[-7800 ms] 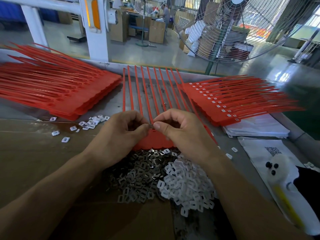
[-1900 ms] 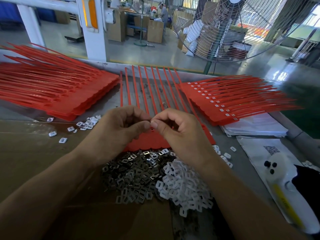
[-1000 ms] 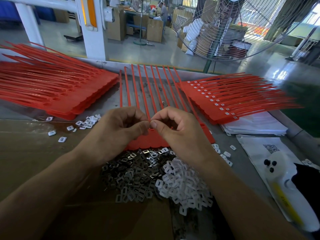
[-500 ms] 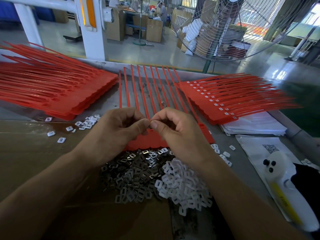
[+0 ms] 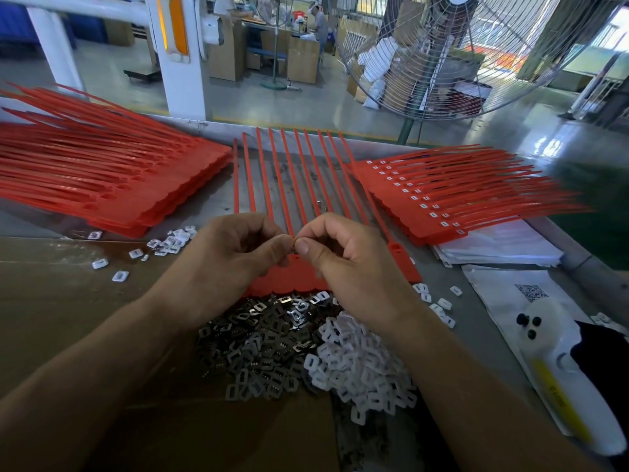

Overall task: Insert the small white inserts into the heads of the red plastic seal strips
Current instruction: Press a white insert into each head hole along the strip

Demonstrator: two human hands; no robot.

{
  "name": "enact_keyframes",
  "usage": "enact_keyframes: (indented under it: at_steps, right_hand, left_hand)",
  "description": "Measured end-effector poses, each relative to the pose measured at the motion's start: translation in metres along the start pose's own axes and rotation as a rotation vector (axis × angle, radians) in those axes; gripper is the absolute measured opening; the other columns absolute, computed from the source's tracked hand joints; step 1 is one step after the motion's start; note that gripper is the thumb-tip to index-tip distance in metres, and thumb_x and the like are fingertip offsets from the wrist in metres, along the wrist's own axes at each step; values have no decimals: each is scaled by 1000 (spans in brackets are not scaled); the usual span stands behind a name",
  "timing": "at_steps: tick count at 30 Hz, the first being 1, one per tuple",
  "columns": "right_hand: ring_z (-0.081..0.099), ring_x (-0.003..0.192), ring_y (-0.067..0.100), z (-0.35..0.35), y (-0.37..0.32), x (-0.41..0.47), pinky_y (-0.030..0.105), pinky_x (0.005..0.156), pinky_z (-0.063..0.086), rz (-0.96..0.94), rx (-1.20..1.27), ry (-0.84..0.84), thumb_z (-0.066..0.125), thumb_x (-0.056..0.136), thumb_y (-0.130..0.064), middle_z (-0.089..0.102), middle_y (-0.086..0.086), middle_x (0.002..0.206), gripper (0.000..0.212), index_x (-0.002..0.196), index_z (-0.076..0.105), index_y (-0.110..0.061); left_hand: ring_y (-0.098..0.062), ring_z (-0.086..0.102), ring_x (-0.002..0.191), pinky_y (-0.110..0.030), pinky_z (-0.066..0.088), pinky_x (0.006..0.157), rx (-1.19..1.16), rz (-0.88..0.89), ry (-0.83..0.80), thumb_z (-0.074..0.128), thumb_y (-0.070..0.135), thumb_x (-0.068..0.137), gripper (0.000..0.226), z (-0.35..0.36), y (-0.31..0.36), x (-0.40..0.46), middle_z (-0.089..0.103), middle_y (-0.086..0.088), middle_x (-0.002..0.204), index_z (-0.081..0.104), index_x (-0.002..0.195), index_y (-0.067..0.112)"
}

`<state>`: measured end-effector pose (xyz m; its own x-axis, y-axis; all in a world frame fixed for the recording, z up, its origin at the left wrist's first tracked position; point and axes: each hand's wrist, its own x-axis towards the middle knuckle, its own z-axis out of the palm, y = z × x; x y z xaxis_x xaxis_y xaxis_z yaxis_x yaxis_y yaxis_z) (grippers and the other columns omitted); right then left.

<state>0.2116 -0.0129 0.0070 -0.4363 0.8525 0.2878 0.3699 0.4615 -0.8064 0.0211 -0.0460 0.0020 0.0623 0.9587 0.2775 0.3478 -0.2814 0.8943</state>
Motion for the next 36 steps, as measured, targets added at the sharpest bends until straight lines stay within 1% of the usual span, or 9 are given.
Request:
enact_keyframes:
  at_steps: [8,10,12,14,17,19,22,27,36]
  right_hand:
    - [52,61,-1,-2,7,3,13,58,42,40,-34,48,65,100,-31,59,-16,66,13,87,68,-30]
    - [54,62,-2,-8,10,6,14,59,42,74,-66,88,65,99,-32,62,-17,68,13,86,68,-30]
    - [58,65,-4,-19,14,10,20,61,41,127,-147,149,66,98,-33,66,-19,72,13,86,69,-30]
    - [59,67,-5,-37,20,13,23,61,39,190,-248,230,67,97,-30,68,-16,74,13,85,70,-26]
    - [60,73,4,-67,33,13,26,62,38,310,-411,320,65,98,-25,67,-11,76,14,86,71,-21]
    - [64,80,18,-79,41,12,29,67,40,393,-450,324,64,98,-25,69,-3,80,14,87,72,-21]
    - [66,85,22,-82,48,11,33,72,45,462,-515,281,64,98,-25,71,2,85,14,92,76,-19]
    - [66,89,24,-80,53,12,42,84,55,483,-596,277,62,99,-25,73,3,91,17,94,76,-17]
    - [67,82,24,-78,58,13,46,82,58,530,-577,266,61,100,-24,72,3,83,16,91,73,-19]
  left_hand:
    - [-4,57,60,-13,43,55,15,-20,35,67,34,92,19,0,-6,3,70,3,70,71,79,20]
    - [-10,56,58,-18,44,54,39,-13,46,67,35,92,20,0,-8,3,68,0,68,71,78,22]
    - [-22,54,58,-34,45,55,101,-9,55,66,39,93,20,-1,-10,3,66,-6,69,70,79,24]
    - [-18,50,54,-31,42,53,145,-4,67,65,41,92,20,-2,-12,2,64,-7,68,69,79,26]
    - [-3,47,50,-18,37,48,218,1,76,65,43,92,22,-2,-15,2,62,-1,63,68,78,26]
    - [-2,47,49,-16,38,49,283,4,63,63,45,93,23,-2,-16,2,60,7,61,67,78,27]
    - [-1,51,52,-14,38,51,335,3,50,62,46,94,24,-1,-16,1,60,15,62,67,79,28]
    - [-5,62,63,-26,45,60,392,-6,37,59,49,92,25,-2,-17,0,68,11,73,67,81,29]
    - [-3,64,69,-31,52,67,409,-5,32,58,51,91,24,-2,-17,1,69,15,76,68,82,30]
